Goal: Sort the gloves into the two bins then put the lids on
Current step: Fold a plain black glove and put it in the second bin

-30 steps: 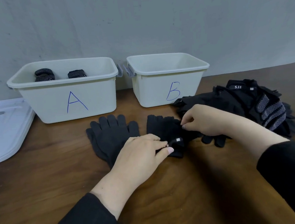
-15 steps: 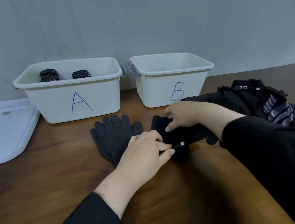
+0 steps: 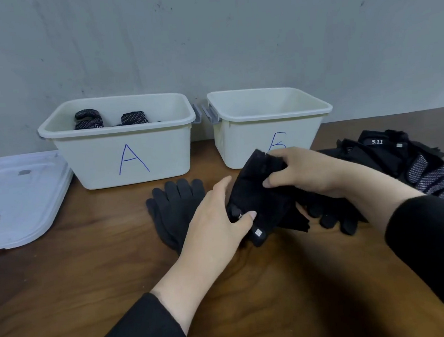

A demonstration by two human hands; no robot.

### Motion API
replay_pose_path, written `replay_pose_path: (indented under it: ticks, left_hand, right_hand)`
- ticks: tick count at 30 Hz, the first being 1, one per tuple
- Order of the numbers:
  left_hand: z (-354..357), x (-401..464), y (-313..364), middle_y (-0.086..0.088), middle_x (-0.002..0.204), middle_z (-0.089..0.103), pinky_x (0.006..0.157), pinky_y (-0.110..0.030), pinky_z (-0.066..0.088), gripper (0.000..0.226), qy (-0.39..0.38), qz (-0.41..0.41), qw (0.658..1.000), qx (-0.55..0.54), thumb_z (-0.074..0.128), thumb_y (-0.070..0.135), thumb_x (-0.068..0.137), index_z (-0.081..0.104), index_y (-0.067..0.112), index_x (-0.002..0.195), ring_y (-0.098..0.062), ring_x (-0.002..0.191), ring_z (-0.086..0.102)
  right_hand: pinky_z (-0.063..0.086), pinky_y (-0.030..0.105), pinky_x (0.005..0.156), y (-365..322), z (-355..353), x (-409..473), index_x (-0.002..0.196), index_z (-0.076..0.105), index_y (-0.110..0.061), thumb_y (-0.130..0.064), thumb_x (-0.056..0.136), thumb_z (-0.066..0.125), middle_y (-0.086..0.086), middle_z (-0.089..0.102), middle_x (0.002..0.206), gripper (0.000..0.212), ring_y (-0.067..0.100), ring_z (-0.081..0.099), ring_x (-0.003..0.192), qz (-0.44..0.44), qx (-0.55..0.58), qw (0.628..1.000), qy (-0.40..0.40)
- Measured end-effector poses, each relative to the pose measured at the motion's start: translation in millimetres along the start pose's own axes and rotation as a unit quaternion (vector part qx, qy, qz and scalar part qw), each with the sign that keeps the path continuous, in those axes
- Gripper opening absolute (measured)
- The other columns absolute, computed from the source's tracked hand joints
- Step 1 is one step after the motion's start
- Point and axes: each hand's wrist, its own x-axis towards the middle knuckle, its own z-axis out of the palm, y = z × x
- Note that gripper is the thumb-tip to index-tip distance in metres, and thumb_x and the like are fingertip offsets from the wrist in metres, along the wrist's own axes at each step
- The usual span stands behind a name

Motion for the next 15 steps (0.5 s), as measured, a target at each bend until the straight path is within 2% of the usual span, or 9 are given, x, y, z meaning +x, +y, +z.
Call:
replay_pose_path:
  ticks: [2, 4, 6, 8, 9, 11, 13, 15]
  left_hand:
    - [-2.5, 2.7, 3.9, 0.022, 0.138, 0.051, 0.104, -0.021, 0.036, 0.084, -0.031, -0.044, 0.995, -0.088, 0.072, 0.047, 0.086, 0.022, 0.040, 0.154, 0.001, 0.127, 0.046]
    - [-6.5, 4.3, 8.3, 0.018, 0.127, 0.063, 0.107, -0.027, 0.040, 0.081, -0.035, -0.072, 0.983, -0.168, 0.072, 0.045, 0.086, 0.027, 0.039, 0.153, -0.003, 0.122, 0.055]
    - [-10.6, 4.8, 11.4, 0.010, 0.112, 0.071, 0.106, -0.036, 0.047, 0.060, -0.043, -0.079, 0.969, -0.232, 0.072, 0.040, 0.087, 0.050, 0.035, 0.143, -0.008, 0.111, 0.064]
    - [-15.2, 3.2, 16.8, -0.005, 0.106, 0.072, 0.104, -0.045, 0.049, 0.026, -0.075, -0.074, 0.959, -0.265, 0.072, 0.037, 0.088, 0.071, 0.032, 0.113, -0.020, 0.105, 0.068]
    - [-16.3, 2.7, 18.4, -0.009, 0.104, 0.072, 0.103, -0.046, 0.050, 0.014, -0.082, -0.075, 0.953, -0.282, 0.071, 0.035, 0.089, 0.074, 0.030, 0.101, -0.023, 0.104, 0.068]
    - [-18.5, 3.8, 21.6, -0.005, 0.097, 0.074, 0.100, -0.044, 0.051, 0.005, -0.081, -0.084, 0.934, -0.336, 0.069, 0.029, 0.092, 0.074, 0.028, 0.090, -0.021, 0.099, 0.070]
    - [-22.5, 10.0, 22.1, -0.004, 0.095, 0.074, 0.096, -0.045, 0.053, 0.005, -0.057, -0.079, 0.927, -0.363, 0.068, 0.025, 0.093, 0.072, 0.026, 0.091, -0.021, 0.095, 0.070]
    - [-28.7, 18.9, 24.6, -0.004, 0.096, 0.075, 0.095, -0.045, 0.053, 0.006, -0.025, -0.067, 0.929, -0.364, 0.070, 0.023, 0.092, 0.070, 0.023, 0.098, -0.022, 0.094, 0.071]
  right_hand:
    - [0.053, 0.056, 0.098, -7.5, -7.3, -10.2, 0.106, 0.067, -0.012, -0.024, 0.077, 0.077, 0.014, 0.074, 0.104, 0.033, 0.033, 0.072, 0.098, -0.023, 0.054, 0.998, 0.015]
    - [0.055, 0.054, 0.093, -13.8, -13.4, -17.4, 0.102, 0.064, -0.011, -0.021, 0.076, 0.079, 0.017, 0.071, 0.103, 0.031, 0.036, 0.071, 0.097, -0.039, 0.084, 0.995, 0.036]
    - [0.058, 0.046, 0.082, -17.8, -19.0, -23.4, 0.100, 0.064, -0.014, -0.013, 0.081, 0.079, 0.016, 0.070, 0.098, 0.024, 0.034, 0.071, 0.091, -0.052, 0.120, 0.991, 0.042]
    - [0.056, 0.037, 0.072, -24.0, -22.9, -28.9, 0.107, 0.065, -0.016, -0.006, 0.086, 0.075, 0.010, 0.071, 0.090, 0.025, 0.029, 0.072, 0.084, -0.048, 0.163, 0.984, 0.043]
    - [0.057, 0.035, 0.071, -26.9, -25.4, -31.1, 0.114, 0.065, -0.019, -0.005, 0.088, 0.072, 0.008, 0.073, 0.090, 0.030, 0.028, 0.073, 0.084, -0.040, 0.183, 0.982, 0.040]
    - [0.058, 0.039, 0.080, -33.3, -31.6, -35.2, 0.126, 0.065, -0.021, -0.006, 0.092, 0.068, 0.010, 0.076, 0.102, 0.038, 0.031, 0.074, 0.095, -0.026, 0.200, 0.979, 0.006]
    - [0.054, 0.049, 0.097, -36.4, -38.6, -37.1, 0.124, 0.068, -0.012, -0.010, 0.094, 0.066, 0.016, 0.074, 0.114, 0.030, 0.036, 0.071, 0.107, -0.003, 0.179, 0.983, -0.035]
    - [0.048, 0.054, 0.106, -37.4, -45.6, -36.3, 0.118, 0.070, -0.007, -0.013, 0.094, 0.066, 0.017, 0.073, 0.117, 0.025, 0.038, 0.068, 0.111, 0.027, 0.150, 0.988, -0.034]
